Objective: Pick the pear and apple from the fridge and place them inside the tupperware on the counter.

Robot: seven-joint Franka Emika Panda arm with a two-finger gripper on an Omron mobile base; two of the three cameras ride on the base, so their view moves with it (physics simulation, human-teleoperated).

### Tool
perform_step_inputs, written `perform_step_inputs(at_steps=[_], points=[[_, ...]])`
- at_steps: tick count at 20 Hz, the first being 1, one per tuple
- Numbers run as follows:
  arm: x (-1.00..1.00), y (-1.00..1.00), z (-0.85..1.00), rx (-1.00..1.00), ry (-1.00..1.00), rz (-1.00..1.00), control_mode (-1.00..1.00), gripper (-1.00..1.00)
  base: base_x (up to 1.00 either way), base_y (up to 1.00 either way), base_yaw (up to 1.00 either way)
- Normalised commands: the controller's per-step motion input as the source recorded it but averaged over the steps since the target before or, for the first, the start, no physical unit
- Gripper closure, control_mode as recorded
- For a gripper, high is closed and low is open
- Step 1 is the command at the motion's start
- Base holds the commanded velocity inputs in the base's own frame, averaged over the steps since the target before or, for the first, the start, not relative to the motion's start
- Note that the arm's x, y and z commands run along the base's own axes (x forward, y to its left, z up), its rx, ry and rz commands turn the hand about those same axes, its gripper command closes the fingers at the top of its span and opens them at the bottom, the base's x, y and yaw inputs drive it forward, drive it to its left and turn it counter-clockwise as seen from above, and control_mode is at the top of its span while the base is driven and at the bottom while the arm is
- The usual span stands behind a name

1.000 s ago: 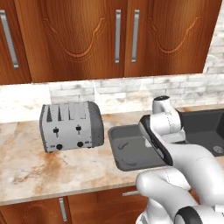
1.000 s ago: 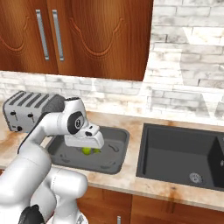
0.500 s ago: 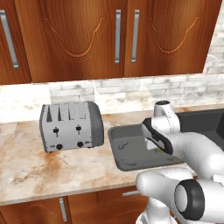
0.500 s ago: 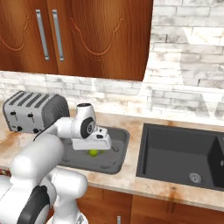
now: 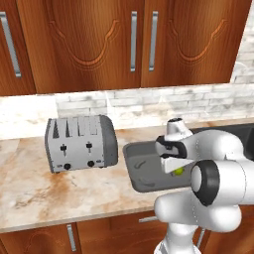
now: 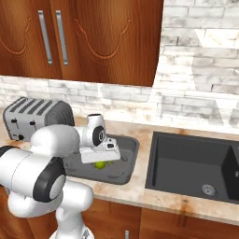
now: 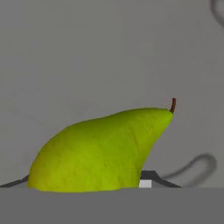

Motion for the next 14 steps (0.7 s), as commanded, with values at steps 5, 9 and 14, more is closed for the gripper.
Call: perform_step_inputs(at_steps=[5, 9, 14], points=[[0.21, -0.06, -0.45, 0.01, 0.14, 0.04, -1.0, -1.0, 0.0, 0.0, 0.0], [0.01, -0.13, -0.27, 0.08, 0.0, 0.02, -1.0, -1.0, 0.0, 0.0, 0.0], [0.0, -0.14, -0.12, 0.13, 0.0, 0.0, -1.0, -1.0, 0.0, 0.0, 0.0]])
